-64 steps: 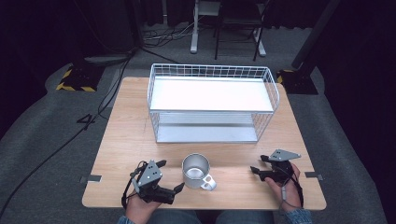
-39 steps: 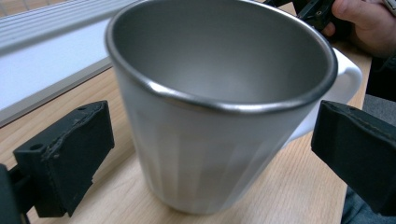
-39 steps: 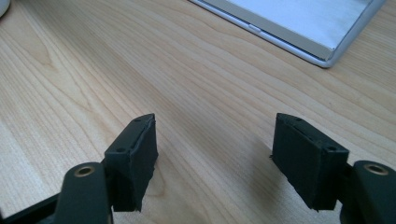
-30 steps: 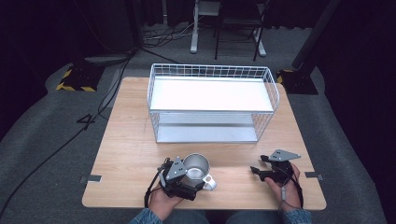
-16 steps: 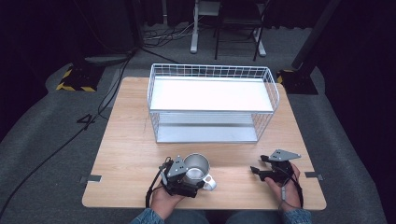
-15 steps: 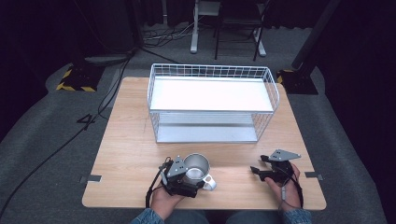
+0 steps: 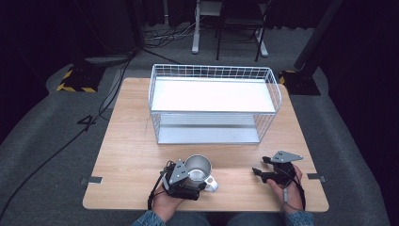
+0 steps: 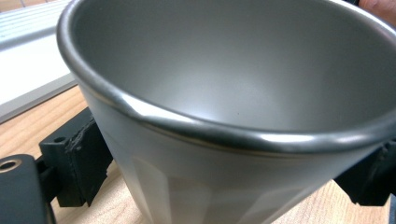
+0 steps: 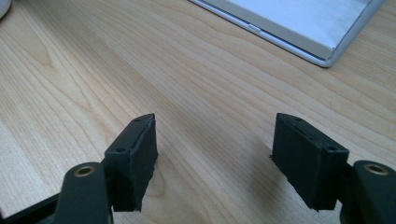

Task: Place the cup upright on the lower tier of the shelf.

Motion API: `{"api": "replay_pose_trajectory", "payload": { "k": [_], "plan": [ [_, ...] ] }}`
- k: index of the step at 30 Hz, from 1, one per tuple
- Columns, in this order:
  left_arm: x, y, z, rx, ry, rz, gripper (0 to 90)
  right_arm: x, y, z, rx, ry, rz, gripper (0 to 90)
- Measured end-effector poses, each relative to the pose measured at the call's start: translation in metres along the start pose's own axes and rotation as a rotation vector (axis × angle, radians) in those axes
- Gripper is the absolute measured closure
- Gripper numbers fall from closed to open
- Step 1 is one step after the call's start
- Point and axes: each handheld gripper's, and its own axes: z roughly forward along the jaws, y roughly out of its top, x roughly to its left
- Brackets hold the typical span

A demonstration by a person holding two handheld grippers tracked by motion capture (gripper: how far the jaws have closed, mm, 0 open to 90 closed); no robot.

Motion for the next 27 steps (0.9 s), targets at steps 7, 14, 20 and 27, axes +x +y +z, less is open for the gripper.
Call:
{"api": "replay_pose_trajectory", "payload": {
  "k": [7,14,20,27],
  "plan": [
    [-0.003,0.002,0.0,0.002,0.006,0.02,8.2,0.0,0.0,0.0,0.0,-0.002,0.0,31.3],
    [-0.009,0.01,-0.001,-0.004,0.0,0.038,8.2,0.001,0.0,0.0,0.0,-0.003,-0.002,31.2],
    [-0.011,0.023,0.004,0.01,0.006,0.034,8.2,0.001,0.0,0.0,-0.001,-0.005,-0.003,31.3],
    [-0.004,0.045,0.004,-0.016,0.023,0.015,8.2,0.001,0.0,0.0,-0.002,-0.006,-0.003,31.3]
  ]
}}
